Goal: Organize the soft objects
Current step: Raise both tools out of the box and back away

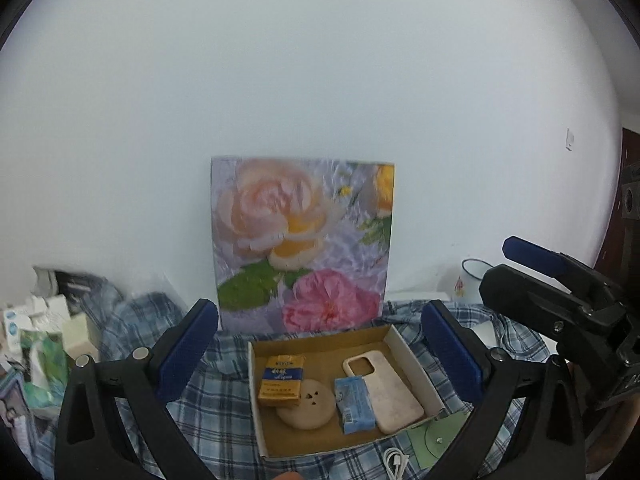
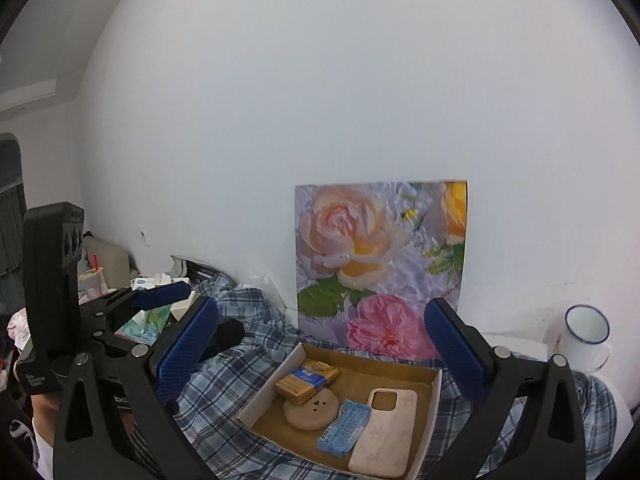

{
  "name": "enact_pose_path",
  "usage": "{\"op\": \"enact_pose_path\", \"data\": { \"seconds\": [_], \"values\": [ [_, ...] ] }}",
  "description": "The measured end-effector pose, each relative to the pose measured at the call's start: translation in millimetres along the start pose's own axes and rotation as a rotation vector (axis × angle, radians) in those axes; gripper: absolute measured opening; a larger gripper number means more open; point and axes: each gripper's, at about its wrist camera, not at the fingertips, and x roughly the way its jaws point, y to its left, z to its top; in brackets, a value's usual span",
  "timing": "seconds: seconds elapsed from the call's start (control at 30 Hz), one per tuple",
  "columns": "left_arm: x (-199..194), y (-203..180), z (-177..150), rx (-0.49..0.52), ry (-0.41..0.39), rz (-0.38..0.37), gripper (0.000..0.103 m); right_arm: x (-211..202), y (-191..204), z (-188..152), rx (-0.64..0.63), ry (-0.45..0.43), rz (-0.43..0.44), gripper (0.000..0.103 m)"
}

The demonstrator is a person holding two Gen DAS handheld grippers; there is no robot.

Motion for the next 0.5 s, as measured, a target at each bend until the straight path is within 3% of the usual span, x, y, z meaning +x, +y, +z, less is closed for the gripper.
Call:
{"op": "enact_pose_path", "data": {
  "seconds": [0.23,0.4,0.5],
  "values": [
    [-27,-5,11,-0.004,-0.072,-0.016,0.103,-30,11,13,-0.034,-0.070,0.027,0.103],
    [-33,-14,12,0.020,-0.058,-0.018,0.103,-41,10,25,0.032,-0.087,0.073,0.103],
    [-37,-20,6,0.049,-0.034,-0.019,0.103,-52,21,22,-0.064,-0.067,0.002,0.103]
  ]
}}
